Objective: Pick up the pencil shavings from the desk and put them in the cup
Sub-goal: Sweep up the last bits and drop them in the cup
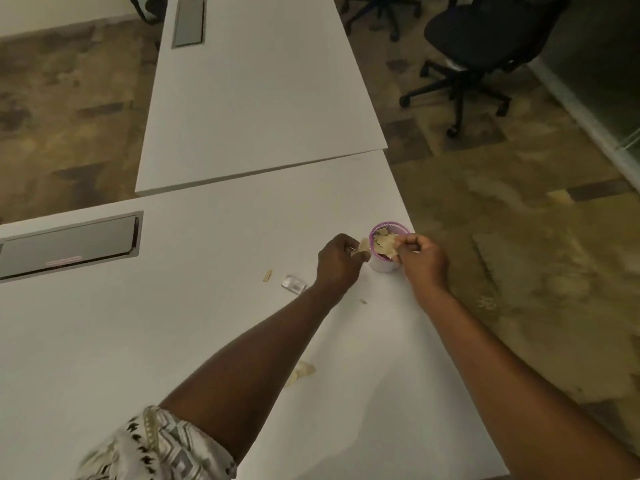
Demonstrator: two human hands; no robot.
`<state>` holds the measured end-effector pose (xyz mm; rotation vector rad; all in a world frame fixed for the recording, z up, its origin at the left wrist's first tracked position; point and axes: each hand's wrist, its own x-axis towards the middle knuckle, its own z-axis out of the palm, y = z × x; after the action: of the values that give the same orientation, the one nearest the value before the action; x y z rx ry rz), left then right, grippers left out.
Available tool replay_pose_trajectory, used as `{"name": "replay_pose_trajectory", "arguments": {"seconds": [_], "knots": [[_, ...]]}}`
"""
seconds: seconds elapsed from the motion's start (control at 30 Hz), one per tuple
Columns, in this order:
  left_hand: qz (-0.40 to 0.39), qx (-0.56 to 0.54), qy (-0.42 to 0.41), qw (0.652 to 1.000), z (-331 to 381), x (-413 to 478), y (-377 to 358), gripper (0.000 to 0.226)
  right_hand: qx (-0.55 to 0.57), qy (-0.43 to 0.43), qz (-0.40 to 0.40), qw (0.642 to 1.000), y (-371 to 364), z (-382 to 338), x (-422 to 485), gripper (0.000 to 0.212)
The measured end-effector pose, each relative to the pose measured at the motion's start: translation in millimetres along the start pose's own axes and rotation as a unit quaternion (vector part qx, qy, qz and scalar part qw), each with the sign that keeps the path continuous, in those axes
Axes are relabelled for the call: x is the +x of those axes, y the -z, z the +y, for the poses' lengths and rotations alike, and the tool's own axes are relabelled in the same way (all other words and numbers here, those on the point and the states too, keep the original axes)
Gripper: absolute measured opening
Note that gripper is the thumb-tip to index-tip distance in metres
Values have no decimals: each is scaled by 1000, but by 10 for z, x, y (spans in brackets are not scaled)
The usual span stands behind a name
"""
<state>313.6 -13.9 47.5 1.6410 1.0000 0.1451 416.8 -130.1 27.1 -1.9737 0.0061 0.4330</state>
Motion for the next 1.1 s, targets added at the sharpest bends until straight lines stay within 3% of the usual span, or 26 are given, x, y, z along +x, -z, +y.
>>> {"name": "replay_pose_trajectory", "arguments": {"seconds": [0.17,0.3,0.4,0.5,0.57,0.63,0.77,0.87,0.97,1.1], "knots": [[-3,34,-14,999,357,258,-307,20,-48,8,9,999,84,-94,279,20],[-27,64,-1,998,381,390,-343,24,-91,10,-44,995,123,-155,347,6],[-25,76,-16,997,312,425,-276,21,-186,83,-31,979,152,-173,302,14],[-8,88,-41,995,147,400,-120,20,-272,253,-29,928,117,-154,166,18],[2,109,-48,993,-14,351,8,18,-338,323,-106,877,40,-94,118,22],[17,143,-48,988,-210,290,146,15,-415,290,-182,843,-46,-26,101,29],[39,195,-44,979,-651,141,472,14,-485,243,-213,813,-152,47,144,36],[60,234,-46,969,-961,41,739,12,-497,242,-189,811,-204,18,164,36],[81,281,-54,955,-1189,10,1011,17,-480,278,-113,824,-231,-84,111,30],[19,402,-74,913,-1398,57,1279,57,-369,388,-50,843,-296,-95,-289,26]]}}
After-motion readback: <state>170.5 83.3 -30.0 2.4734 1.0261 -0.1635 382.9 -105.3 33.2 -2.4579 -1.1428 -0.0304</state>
